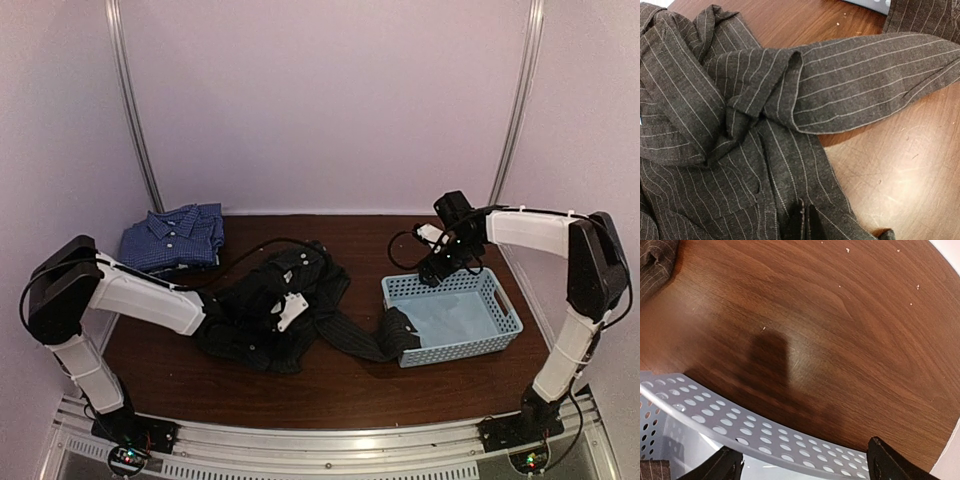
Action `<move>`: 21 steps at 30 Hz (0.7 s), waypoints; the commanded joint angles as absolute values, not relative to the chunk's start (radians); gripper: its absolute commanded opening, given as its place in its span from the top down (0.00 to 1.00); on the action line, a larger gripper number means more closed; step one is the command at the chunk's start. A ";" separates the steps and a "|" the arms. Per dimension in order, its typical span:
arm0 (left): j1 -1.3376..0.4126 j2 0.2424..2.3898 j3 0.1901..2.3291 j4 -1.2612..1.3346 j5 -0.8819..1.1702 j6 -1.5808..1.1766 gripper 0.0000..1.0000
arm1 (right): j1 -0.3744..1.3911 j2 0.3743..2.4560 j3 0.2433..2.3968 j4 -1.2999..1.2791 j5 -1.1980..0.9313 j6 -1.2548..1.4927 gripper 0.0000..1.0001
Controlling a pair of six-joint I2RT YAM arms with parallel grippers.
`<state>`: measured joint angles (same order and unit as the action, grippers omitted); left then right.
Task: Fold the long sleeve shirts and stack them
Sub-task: Move the crumpled shirt to the bin.
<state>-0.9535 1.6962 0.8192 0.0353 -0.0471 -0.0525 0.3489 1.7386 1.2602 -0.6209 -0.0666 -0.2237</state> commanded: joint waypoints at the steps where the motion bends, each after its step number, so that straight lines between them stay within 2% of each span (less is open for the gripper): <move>1: -0.953 1.688 0.833 0.113 0.058 -0.095 0.95 | 0.358 1.789 1.303 -0.643 -0.027 -0.231 0.17; 4: -0.980 1.696 0.862 0.149 0.127 -0.084 0.75 | 0.357 1.795 1.297 -0.641 -0.021 -0.228 0.20; 6: -1.018 1.714 0.895 0.160 0.134 -0.060 0.65 | 0.357 1.795 1.296 -0.639 -0.019 -0.224 0.21; 10: -1.114 1.789 0.991 0.176 0.080 0.027 0.41 | 0.358 1.794 1.295 -0.640 -0.017 -0.219 0.21; 14: -1.179 1.911 1.114 0.159 0.032 0.096 0.31 | 0.357 1.797 1.292 -0.642 -0.016 -0.213 0.21; 21: -1.210 2.046 1.264 0.144 -0.023 0.161 0.27 | 0.358 1.788 1.292 -0.645 -0.026 -0.210 0.22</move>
